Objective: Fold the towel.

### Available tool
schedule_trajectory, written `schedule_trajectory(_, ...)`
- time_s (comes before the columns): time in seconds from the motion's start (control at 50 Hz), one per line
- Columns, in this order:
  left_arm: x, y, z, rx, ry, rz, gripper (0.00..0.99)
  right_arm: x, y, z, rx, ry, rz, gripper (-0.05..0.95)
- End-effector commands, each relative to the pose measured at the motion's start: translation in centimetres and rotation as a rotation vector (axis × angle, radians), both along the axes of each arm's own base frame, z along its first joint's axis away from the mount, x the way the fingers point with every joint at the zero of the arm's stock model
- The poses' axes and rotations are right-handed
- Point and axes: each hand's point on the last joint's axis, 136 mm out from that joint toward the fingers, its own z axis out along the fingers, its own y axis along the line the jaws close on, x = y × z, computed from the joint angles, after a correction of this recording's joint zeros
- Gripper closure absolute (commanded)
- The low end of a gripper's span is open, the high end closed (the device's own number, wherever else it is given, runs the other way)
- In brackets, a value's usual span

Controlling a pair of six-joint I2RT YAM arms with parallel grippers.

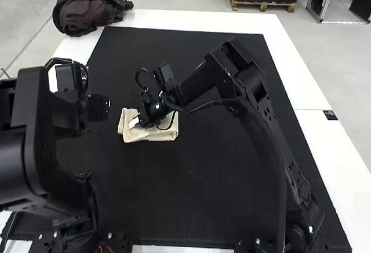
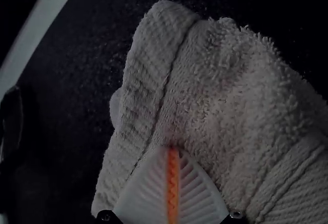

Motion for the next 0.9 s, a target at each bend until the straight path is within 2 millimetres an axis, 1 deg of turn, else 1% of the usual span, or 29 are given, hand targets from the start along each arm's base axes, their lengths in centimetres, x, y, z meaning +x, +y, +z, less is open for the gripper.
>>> schedule_trajectory(0.0, 0.9, 0.6, 2.1, 0.009, -0.052, 0.012, 0.030, -0.5, 0.4, -1.1, 0.007, -0.033, 0.047, 0.93)
schedule_trajectory(0.1, 1.1, 0.6, 3.0, 0.013, -0.067, 0.013, 0.030, -0.7, -0.3, -3.0, -0.015, -0.035, 0.057, 0.93)
schedule_trajectory(0.16, 1.3, 0.7, 3.6, 0.017, -0.078, 0.013, 0.030, -0.7, -0.6, -3.3, -0.017, -0.033, 0.054, 0.93)
schedule_trajectory(0.22, 1.5, 0.8, 4.4, 0.022, -0.090, 0.012, 0.030, -0.7, -0.6, -3.1, -0.016, -0.026, 0.049, 0.93)
schedule_trajectory(0.28, 1.7, 0.8, 5.2, 0.025, -0.100, 0.012, 0.030, -0.4, -0.2, -1.7, -0.002, -0.014, 0.031, 0.93)
schedule_trajectory(0.32, 1.9, 0.9, 5.9, 0.028, -0.110, 0.012, 0.030, 0.0, 0.1, 0.2, 0.017, -0.020, 0.020, 0.93)
schedule_trajectory(0.42, 2.4, 1.0, 7.8, 0.035, -0.136, 0.011, 0.030, 0.8, 0.9, 5.8, 0.082, -0.026, -0.017, 0.93)
schedule_trajectory(0.5, 2.8, 1.2, 9.5, 0.038, -0.158, 0.011, 0.030, 1.3, 1.3, 9.6, 0.128, -0.034, -0.037, 0.92)
schedule_trajectory(0.52, 3.0, 1.2, 10.1, 0.034, -0.166, 0.014, 0.030, 1.4, 1.4, 11.1, 0.143, -0.040, -0.042, 0.93)
schedule_trajectory(0.58, 3.3, 1.3, 11.1, 0.033, -0.177, 0.015, 0.030, 1.8, 1.2, 13.3, 0.160, -0.042, -0.056, 0.92)
schedule_trajectory(0.62, 3.6, 1.2, 12.3, 0.024, -0.194, 0.016, 0.030, 2.0, 1.0, 15.4, 0.177, -0.049, -0.064, 0.92)
schedule_trajectory(0.78, 4.2, 1.3, 15.2, 0.028, -0.226, 0.015, 0.030, 3.1, 0.0, 21.7, 0.228, -0.095, -0.125, 0.92)
schedule_trajectory(0.84, 4.3, 1.3, 16.6, 0.031, -0.243, 0.014, 0.030, 3.5, -0.7, 25.0, 0.256, -0.124, -0.147, 0.92)
schedule_trajectory(0.86, 4.3, 1.3, 16.9, 0.032, -0.246, 0.014, 0.030, 3.6, -0.9, 25.6, 0.258, -0.131, -0.155, 0.92)
schedule_trajectory(0.88, 4.3, 1.2, 17.6, 0.034, -0.255, 0.010, 0.030, 3.9, -1.3, 27.1, 0.269, -0.147, -0.168, 0.92)
